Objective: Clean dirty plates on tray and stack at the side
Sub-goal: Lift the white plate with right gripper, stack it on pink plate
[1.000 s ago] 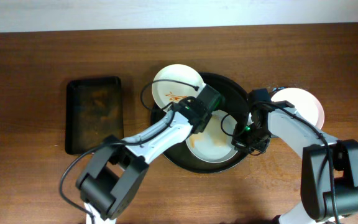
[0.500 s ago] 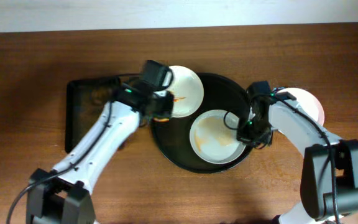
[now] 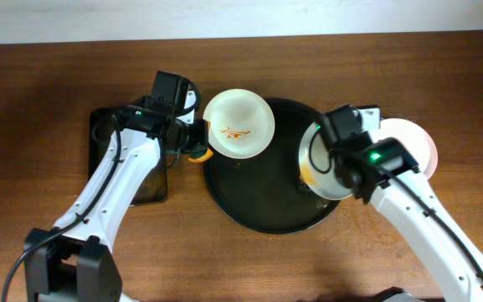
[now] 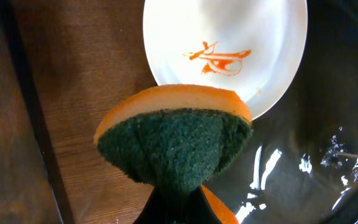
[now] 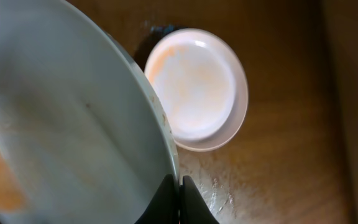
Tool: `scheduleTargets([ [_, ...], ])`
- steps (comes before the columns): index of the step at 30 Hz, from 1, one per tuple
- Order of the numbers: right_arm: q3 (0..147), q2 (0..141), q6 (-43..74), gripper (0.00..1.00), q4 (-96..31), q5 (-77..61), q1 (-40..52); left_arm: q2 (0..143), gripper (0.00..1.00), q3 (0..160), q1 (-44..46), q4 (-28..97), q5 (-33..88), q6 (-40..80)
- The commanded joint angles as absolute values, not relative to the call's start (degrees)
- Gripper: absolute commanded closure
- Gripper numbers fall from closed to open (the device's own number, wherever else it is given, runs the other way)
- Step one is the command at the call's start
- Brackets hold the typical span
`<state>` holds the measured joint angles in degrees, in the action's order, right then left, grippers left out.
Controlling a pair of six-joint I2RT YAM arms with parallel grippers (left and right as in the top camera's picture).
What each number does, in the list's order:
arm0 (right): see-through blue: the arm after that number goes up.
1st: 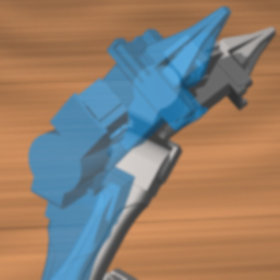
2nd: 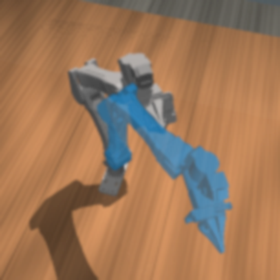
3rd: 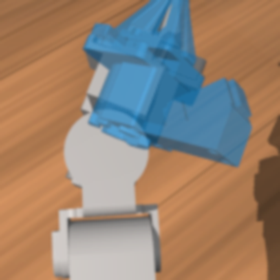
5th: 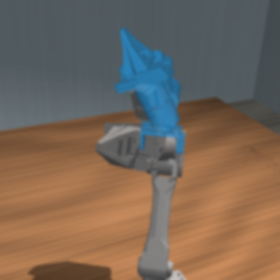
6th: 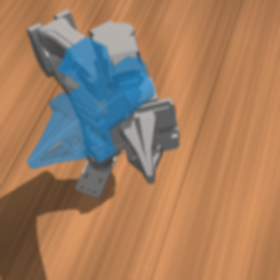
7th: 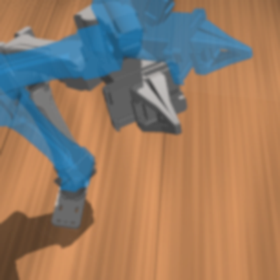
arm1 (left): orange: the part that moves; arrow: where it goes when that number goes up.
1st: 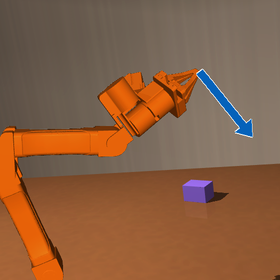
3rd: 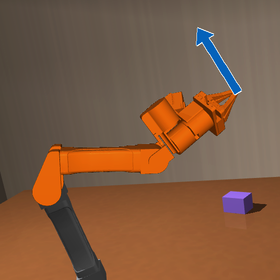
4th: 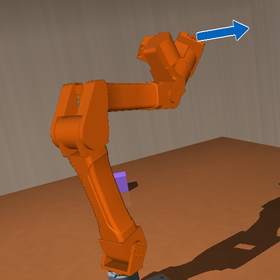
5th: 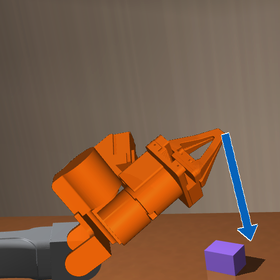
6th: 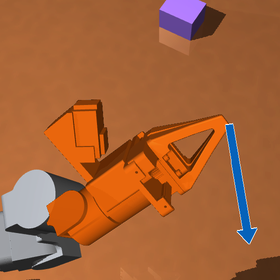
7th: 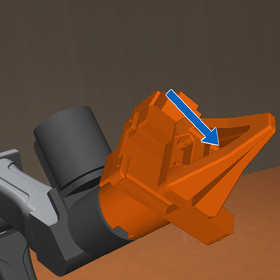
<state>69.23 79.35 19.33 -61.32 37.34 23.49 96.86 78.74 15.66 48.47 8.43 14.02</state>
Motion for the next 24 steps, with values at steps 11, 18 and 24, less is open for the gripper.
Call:
scheduleTargets([
  [11, 70.2, 79.1, 19.3, 0.96, -61.2, 58.5, 36.8, 95.1, 1.0, 78.6, 15.3, 48.5, 9.3, 14.5],
  [18, 70.2, 79.1, 25.7, 0.96, -61.1, 51.7, 34.8, 95.1, 1.0, 78.6, 15.3, 48.6, 9.3, 14.5],
  [24, 70.2, 79.1, 36.5, 0.96, -60.4, 36.1, 15.9, 95.1, 1.0, 78.6, 15.2, 48.7, 9.3, 14.6],
])
